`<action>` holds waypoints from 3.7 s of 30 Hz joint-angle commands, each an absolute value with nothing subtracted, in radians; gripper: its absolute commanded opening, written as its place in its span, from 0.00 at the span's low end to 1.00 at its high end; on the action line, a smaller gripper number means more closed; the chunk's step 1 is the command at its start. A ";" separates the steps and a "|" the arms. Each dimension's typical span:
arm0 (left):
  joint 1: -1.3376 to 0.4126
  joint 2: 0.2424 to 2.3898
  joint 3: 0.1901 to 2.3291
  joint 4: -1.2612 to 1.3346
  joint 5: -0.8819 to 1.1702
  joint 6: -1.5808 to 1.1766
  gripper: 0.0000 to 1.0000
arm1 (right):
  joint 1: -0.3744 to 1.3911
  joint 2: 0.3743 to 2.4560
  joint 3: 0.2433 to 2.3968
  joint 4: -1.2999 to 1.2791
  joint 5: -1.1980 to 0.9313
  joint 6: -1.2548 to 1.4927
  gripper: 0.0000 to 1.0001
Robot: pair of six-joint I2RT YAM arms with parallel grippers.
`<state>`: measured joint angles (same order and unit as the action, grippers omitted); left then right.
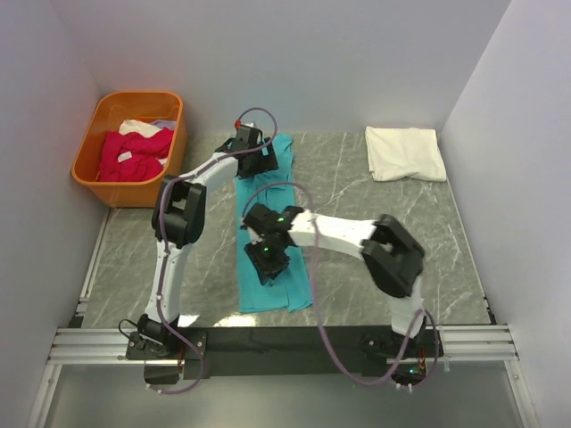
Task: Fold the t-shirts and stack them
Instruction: Fold the tshirt
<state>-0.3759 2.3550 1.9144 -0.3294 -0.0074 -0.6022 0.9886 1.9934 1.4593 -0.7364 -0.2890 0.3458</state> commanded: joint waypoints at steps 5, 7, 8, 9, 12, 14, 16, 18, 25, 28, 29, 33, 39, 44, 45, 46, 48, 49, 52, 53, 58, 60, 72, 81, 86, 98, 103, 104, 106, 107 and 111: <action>-0.379 2.030 1.807 -0.305 0.017 -0.586 0.95 | 0.799 1.506 1.173 -0.603 -0.179 0.471 0.46; -0.390 1.971 1.780 -0.336 0.006 -0.595 0.91 | 0.731 1.445 1.120 -0.583 -0.175 0.485 0.46; -0.402 1.912 1.741 -0.369 0.006 -0.598 0.90 | 0.665 1.396 1.074 -0.562 -0.179 0.495 0.46; -0.411 1.878 1.715 -0.380 0.003 -0.597 0.89 | 0.634 1.375 1.053 -0.548 -0.192 0.497 0.46; -0.455 1.729 1.571 -0.428 -0.034 -0.606 0.84 | 0.558 1.321 0.999 -0.520 -0.252 0.482 0.44; -0.488 1.607 1.429 -0.445 -0.044 -0.626 0.83 | 0.557 1.318 0.994 -0.547 -0.242 0.456 0.43; -0.514 1.522 1.329 -0.454 -0.060 -0.647 0.77 | 0.557 1.316 0.980 -0.548 -0.235 0.454 0.42; -0.561 1.416 1.200 -0.472 -0.058 -0.692 0.74 | 0.552 1.298 0.947 -0.538 -0.212 0.457 0.42; -0.777 1.328 1.025 -0.581 -0.034 -0.847 0.63 | 0.520 1.278 0.899 -0.517 -0.195 0.466 0.41; -0.865 1.374 1.008 -0.581 -0.011 -0.891 0.58 | 0.518 1.275 0.900 -0.514 -0.210 0.472 0.41; -0.899 1.393 1.008 -0.584 -0.008 -0.899 0.57 | 0.518 1.279 0.900 -0.517 -0.212 0.469 0.41; -0.959 1.495 1.052 -0.632 -0.014 -0.887 0.44 | 0.518 1.278 0.904 -0.525 -0.215 0.462 0.41; -0.995 1.601 1.107 -0.653 -0.008 -0.870 0.41 | 0.518 1.269 0.893 -0.532 -0.210 0.456 0.41; -1.038 1.677 1.147 -0.660 0.009 -0.862 0.41 | 0.518 1.278 0.881 -0.529 -0.218 0.449 0.41; -1.043 1.687 1.152 -0.660 0.009 -0.862 0.41 | 0.518 1.281 0.882 -0.528 -0.219 0.449 0.41; -1.048 1.706 1.160 -0.661 0.014 -0.861 0.40 | 0.517 1.284 0.879 -0.526 -0.221 0.449 0.41; -1.060 1.724 1.167 -0.666 0.017 -0.861 0.40 | 0.520 1.287 0.881 -0.525 -0.222 0.451 0.41; -1.065 1.742 1.180 -0.682 0.012 -0.862 0.40 | 0.517 1.287 0.885 -0.525 -0.222 0.446 0.41; -1.075 1.770 1.193 -0.710 0.003 -0.865 0.40 | 0.514 1.289 0.891 -0.529 -0.219 0.440 0.41; -1.077 1.770 1.192 -0.721 0.003 -0.871 0.40 | 0.514 1.287 0.891 -0.528 -0.219 0.440 0.41; -1.077 1.767 1.178 -0.742 -0.052 -0.884 0.39 | 0.509 1.293 0.877 -0.519 -0.229 0.439 0.41; -1.077 1.773 1.177 -0.739 -0.045 -0.884 0.38 | 0.508 1.295 0.874 -0.514 -0.232 0.439 0.41; -1.043 1.573 1.105 -0.807 -0.127 -0.983 0.45 | 0.523 1.315 0.785 -0.529 -0.463 0.505 0.43; -0.937 1.398 0.855 -0.778 -0.057 -1.009 0.47 | 0.704 1.391 0.784 -0.555 -0.410 0.606 0.45; -0.908 1.359 0.769 -0.764 -0.031 -1.012 0.48 | 0.762 1.482 0.821 -0.581 -0.364 0.626 0.45; -0.864 1.359 0.698 -0.673 0.034 -0.977 0.49 | 0.788 1.592 0.850 -0.589 -0.351 0.630 0.37; -0.858 1.339 0.704 -0.673 0.031 -0.979 0.49 | 0.793 1.615 0.859 -0.595 -0.359 0.624 0.30; -0.854 1.335 0.706 -0.675 0.032 -0.980 0.49 | 0.795 1.614 0.861 -0.595 -0.357 0.623 0.28; -0.850 1.325 0.700 -0.672 0.037 -0.979 0.49 | 0.795 1.615 0.864 -0.600 -0.357 0.620 0.16; -0.844 1.327 0.698 -0.672 0.041 -0.977 0.48 | 0.793 1.615 0.867 -0.604 -0.356 0.620 0.09; -0.844 1.344 0.669 -0.657 0.077 -0.973 0.38 | 0.793 1.603 0.873 -0.612 -0.356 0.618 0.00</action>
<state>-0.8455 1.3544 0.6907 -0.6807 0.0372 -0.9859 0.7864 1.6119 0.8337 -0.5888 -0.3653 0.6270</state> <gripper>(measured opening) 0.402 0.019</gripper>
